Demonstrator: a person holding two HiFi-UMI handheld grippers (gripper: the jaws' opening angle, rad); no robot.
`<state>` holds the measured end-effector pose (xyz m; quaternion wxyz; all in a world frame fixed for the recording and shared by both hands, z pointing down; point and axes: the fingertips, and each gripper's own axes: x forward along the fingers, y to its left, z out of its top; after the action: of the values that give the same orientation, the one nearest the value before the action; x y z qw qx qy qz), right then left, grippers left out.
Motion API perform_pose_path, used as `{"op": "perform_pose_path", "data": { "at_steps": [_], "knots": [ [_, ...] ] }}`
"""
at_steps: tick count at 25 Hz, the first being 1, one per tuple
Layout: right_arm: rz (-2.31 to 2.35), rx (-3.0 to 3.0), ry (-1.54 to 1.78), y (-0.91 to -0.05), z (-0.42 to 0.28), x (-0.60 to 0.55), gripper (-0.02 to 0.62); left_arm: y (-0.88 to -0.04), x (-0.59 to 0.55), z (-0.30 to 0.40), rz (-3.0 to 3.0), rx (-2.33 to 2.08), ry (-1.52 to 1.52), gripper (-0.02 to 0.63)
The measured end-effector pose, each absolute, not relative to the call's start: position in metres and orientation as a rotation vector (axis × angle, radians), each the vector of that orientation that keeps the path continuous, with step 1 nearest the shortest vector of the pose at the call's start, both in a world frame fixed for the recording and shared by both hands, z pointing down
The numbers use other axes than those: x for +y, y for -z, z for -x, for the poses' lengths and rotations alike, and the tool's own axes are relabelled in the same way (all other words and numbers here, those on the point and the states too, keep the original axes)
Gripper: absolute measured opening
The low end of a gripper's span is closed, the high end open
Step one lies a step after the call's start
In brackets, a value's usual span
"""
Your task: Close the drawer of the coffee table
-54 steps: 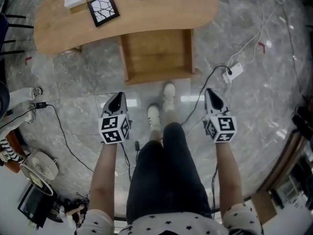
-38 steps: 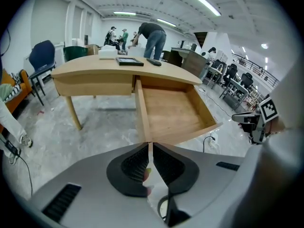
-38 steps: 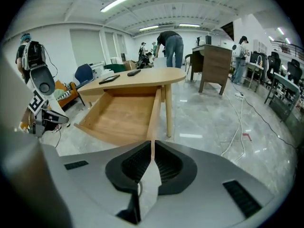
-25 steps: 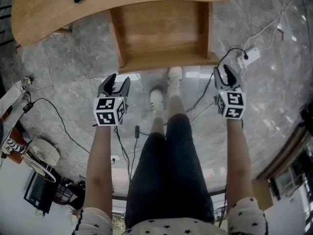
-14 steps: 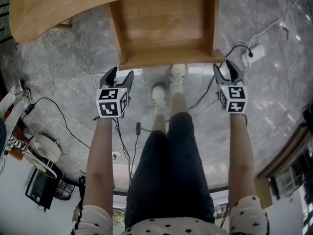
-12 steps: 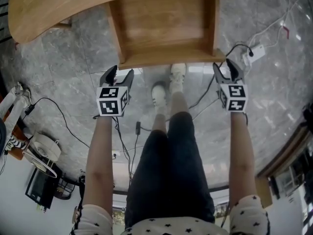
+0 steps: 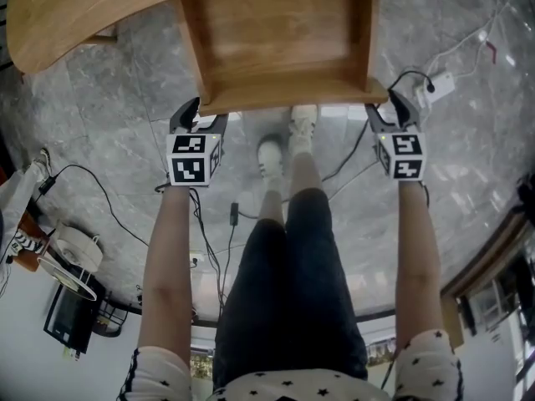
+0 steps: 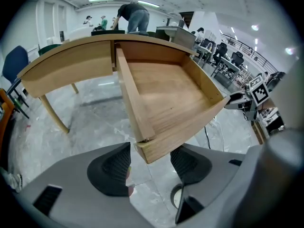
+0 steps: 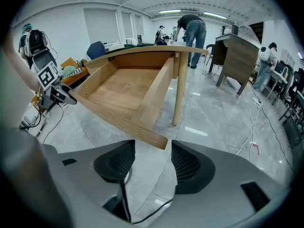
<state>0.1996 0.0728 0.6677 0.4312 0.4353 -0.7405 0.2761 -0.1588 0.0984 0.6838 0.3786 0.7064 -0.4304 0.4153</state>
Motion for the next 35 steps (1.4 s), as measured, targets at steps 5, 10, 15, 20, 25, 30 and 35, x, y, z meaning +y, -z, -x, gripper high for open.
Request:
{"op": "perform_pose_path", "data": {
  "at_steps": [5,10,15,20,25,30,35],
  "knots": [
    [-1.047,-1.858,-0.654,-0.6719,-0.1954,0.0677,0.228,-0.6844,0.0965,0.1578,-1.826,-1.096,-1.087,0.256],
    [-1.027,-1.859,-0.657,-0.6734,-0.1928,0.0663,0.227,-0.684,0.0961,0.1572,-1.83,-1.099,-1.105,0.253],
    [-1.026,-1.844,-0.678,-0.6754,-0.1953,0.0682,0.227,-0.683,0.0967,0.156,-1.832,-1.117,-1.143,0.239],
    [-1.024,-1.846,-0.683,-0.6736,-0.195,0.0676,0.227,-0.6822,0.0971,0.156,-1.817,-1.118,-1.152,0.238],
    [-1.028,-1.83,-0.695,-0.674,-0.1956,0.0681,0.227,-0.6828,0.0981,0.1571,-1.8,-1.124,-1.158,0.236],
    [-1.03,-1.828,-0.705,-0.6725,-0.1949,0.0679,0.227,-0.6811,0.0978,0.1577,-1.794,-1.126,-1.163,0.236],
    [-1.032,-1.829,-0.712,-0.67,-0.1939,0.0683,0.227,-0.6776,0.098,0.1593,-1.787,-1.124,-1.164,0.235]
  ]
}}
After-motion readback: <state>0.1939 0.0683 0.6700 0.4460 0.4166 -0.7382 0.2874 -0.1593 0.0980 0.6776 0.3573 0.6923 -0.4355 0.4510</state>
